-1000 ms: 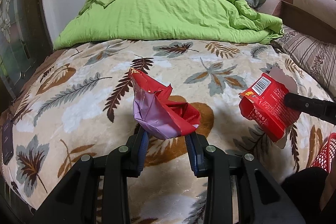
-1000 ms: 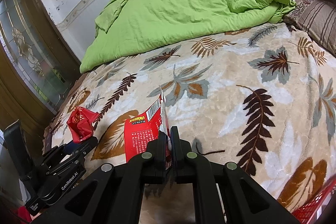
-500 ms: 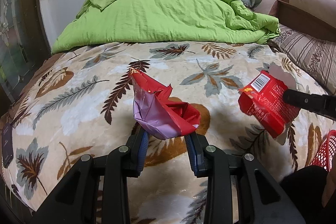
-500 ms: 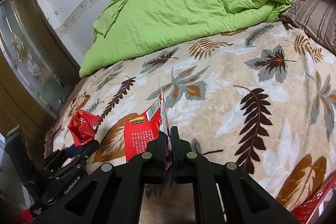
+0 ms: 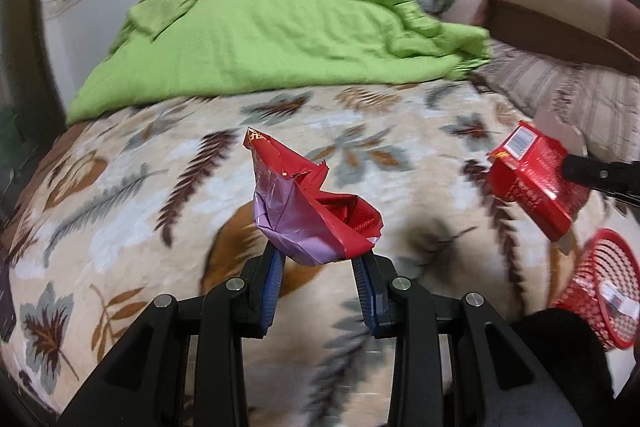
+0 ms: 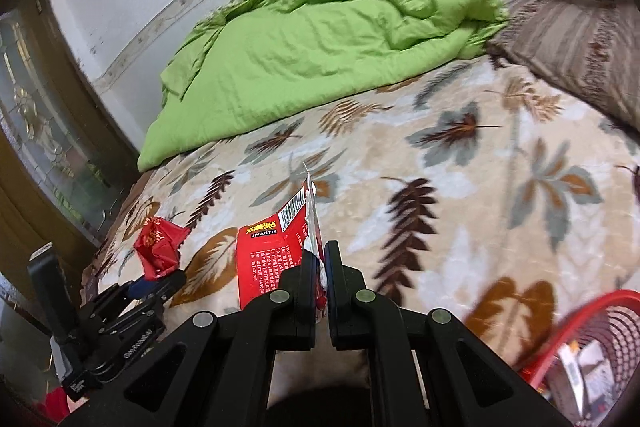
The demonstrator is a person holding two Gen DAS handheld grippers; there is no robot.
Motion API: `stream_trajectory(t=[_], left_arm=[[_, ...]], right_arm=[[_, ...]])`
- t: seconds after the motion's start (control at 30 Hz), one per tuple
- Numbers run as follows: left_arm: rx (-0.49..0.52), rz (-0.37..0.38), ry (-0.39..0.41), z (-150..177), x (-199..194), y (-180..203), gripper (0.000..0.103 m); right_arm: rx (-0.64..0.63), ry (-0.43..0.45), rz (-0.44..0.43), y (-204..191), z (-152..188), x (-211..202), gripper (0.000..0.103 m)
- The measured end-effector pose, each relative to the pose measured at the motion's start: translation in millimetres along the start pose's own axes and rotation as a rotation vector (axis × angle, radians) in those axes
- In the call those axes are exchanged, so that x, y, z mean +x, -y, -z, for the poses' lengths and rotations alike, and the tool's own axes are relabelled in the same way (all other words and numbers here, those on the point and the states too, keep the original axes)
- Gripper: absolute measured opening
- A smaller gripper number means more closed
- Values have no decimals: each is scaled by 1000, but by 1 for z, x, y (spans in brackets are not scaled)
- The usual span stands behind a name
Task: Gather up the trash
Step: 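Carry wrapper and chip box to the red wastebasket and open both tools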
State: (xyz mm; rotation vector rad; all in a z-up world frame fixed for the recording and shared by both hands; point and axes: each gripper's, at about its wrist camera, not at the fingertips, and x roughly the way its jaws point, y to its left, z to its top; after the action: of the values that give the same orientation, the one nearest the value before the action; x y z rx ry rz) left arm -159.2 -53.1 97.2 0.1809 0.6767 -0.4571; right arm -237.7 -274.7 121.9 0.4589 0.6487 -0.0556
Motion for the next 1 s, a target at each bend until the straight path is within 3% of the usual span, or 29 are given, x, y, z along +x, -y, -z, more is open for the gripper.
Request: stream_trajectory(t=[0.4,0.67,0.83,1.0], left_arm=[[143,379,-17,-30,-33,106,32],[290,636,-129,-32,-36,209,32],[357,732,-212,-20,-31,260,32],[397,772,-294,-5,-17,294,36]], right_arm=[[119,105,227,84,19,-109,5],[198,140,405,140,45,-172,5],[229,126,465,159,60,-187,6],[276,81,501,178,74,-186,8]])
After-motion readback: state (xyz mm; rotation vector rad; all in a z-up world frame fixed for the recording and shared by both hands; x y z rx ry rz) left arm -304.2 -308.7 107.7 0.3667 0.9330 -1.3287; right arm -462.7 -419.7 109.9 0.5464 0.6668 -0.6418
